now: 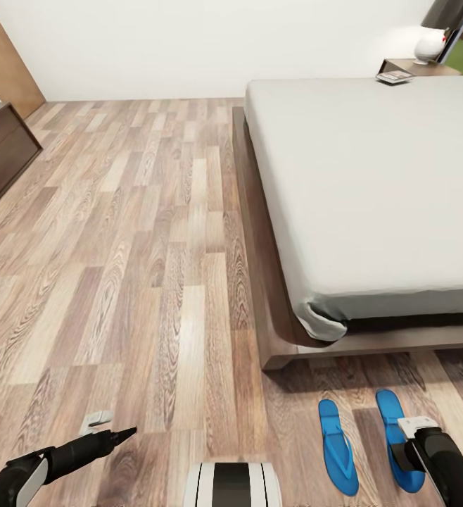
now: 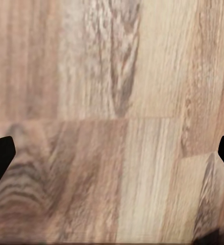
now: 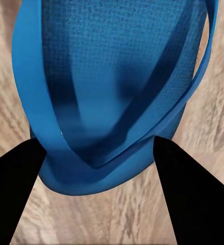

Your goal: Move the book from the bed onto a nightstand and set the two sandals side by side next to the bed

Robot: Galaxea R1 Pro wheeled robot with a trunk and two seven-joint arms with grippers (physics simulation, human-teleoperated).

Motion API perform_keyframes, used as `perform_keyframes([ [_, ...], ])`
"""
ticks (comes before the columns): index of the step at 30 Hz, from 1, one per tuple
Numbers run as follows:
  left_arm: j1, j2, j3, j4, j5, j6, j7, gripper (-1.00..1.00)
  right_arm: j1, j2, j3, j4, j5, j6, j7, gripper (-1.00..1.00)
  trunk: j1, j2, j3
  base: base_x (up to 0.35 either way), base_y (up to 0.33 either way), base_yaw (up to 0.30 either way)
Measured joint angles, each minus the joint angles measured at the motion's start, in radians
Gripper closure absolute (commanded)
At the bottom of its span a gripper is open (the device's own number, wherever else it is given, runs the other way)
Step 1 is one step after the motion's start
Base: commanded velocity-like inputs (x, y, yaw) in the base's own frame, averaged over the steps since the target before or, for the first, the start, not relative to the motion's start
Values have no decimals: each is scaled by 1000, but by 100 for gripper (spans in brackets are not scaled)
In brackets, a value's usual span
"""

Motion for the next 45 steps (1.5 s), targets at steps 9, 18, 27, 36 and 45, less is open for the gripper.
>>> perform_keyframes([
  [9,0,0,0,0,0,0,0,-100,0,0,0,0,0,0,-1,100,4,-2,-35,0,0,0],
  [18,0,0,0,0,0,0,0,-100,0,0,0,0,0,0,-2,100,8,-4,-70,0,0,0],
  [27,0,0,0,0,0,0,0,-100,0,0,0,0,1,0,-2,100,12,-6,-104,0,0,0],
  [36,0,0,0,0,0,0,0,-100,0,0,0,0,1,0,-2,100,15,-8,-132,0,0,0],
  [45,0,0,1,-1,0,0,0,-100,0,0,0,0,1,0,-2,100,15,-8,-132,39,24,0],
])
